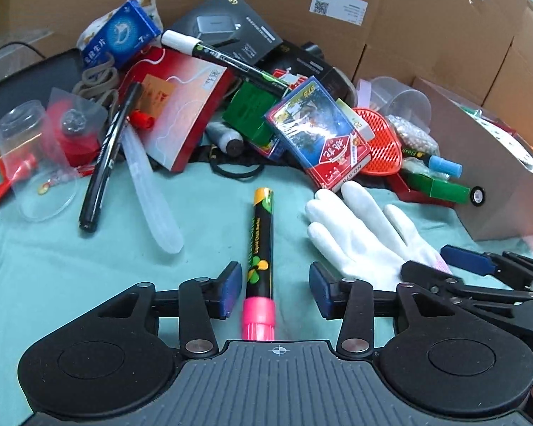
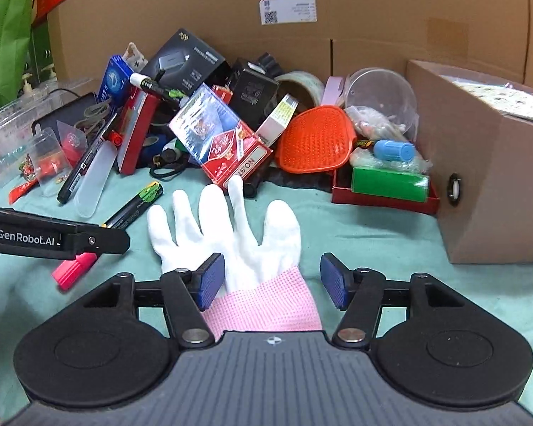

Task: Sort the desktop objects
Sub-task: 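Grasp the pink-capped marker with the left gripper while the right grasps the white glove, then carry the marker and glove into the brown box and open both grippers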

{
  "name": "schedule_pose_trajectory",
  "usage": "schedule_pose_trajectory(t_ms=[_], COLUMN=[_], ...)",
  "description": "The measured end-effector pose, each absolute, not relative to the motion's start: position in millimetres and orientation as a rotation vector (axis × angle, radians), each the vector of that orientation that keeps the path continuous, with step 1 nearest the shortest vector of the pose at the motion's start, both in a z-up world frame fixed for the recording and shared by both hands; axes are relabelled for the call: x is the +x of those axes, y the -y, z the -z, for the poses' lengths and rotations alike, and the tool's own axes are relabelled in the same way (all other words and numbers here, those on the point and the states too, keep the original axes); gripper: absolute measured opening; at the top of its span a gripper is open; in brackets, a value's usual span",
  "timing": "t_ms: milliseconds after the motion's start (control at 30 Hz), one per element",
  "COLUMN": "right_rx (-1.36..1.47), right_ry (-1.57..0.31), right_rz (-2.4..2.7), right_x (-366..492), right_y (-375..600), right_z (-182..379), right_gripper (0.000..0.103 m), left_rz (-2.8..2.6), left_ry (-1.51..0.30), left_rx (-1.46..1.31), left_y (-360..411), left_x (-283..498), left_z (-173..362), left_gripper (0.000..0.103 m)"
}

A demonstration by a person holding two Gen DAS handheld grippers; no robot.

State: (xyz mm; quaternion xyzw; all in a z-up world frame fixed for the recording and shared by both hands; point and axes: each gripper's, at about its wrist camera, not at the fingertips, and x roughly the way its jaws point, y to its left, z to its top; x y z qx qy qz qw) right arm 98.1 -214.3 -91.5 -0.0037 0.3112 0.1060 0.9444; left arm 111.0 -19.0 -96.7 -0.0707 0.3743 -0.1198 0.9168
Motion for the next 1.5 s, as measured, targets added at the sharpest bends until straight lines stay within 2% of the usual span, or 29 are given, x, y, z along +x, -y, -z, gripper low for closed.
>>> schedule_pose_trajectory(t_ms=[33,67,100,133,167,300,333,433,467,500,533,567,600,633,967,1233,1500], right_rx=[-0.006,-0.005,-0.008,-0.014,-0.007,-0.034,-0.034,-0.044,-0.046,-0.048,-0.052,-0.063,-0.069,-0.060,-0.033,-0.024,-0.004], right_ry=[-0.643,-0.655,-0.653,-0.656,-0.662,-0.662,-0.670,-0.682,-0.680,-0.679,-0.674,-0.668,-0.667,-0.672,-0.508,-0.354,-0.269], right_rz=[-0.225,-0.237,-0.250,-0.273,-0.301,-0.317,-0.329,-0.312,-0.316,-0.321,-0.321,-0.321,-0.334,-0.348,-0.284,-0.122,0.034], right_x=[100,102,101,99,97,87,87,89,90,90,90,90,90,90,63,64,92], right_y=[213,212,210,207,206,203,203,199,197,195,193,191,190,190,230,302,369], right_z=[93,95,95,93,91,86,86,88,90,90,91,92,92,90,35,-21,-43], right_gripper=[0.062,0.049,0.032,0.021,0.013,0.015,0.017,0.032,0.041,0.045,0.045,0.038,0.017,0.009,0.009,0.009,0.009], left_rz=[0.247,0.247,0.239,0.240,0.254,0.274,0.278,0.283,0.287,0.284,0.280,0.271,0.274,0.273,0.406,0.581,0.664], left_ry=[-0.767,-0.767,-0.765,-0.767,-0.773,-0.784,-0.791,-0.782,-0.779,-0.773,-0.770,-0.770,-0.774,-0.779,-0.686,-0.579,-0.582], left_rx=[-0.138,-0.126,-0.101,-0.081,-0.084,-0.086,-0.085,-0.075,-0.069,-0.060,-0.048,-0.033,-0.031,-0.044,-0.166,-0.172,-0.229], left_y=[20,21,22,23,22,20,21,26,29,31,33,35,36,36,72,154,229], left_x=[112,112,112,112,112,105,105,105,105,105,105,105,105,105,107,134,190], left_z=[97,97,97,97,97,95,96,97,97,98,98,97,97,96,48,-8,-32], left_gripper=[0.057,0.039,0.026,0.012,0.011,0.014,0.036,0.044,0.046,0.046,0.038,0.014,0.012,0.012,0.011,0.011,0.011])
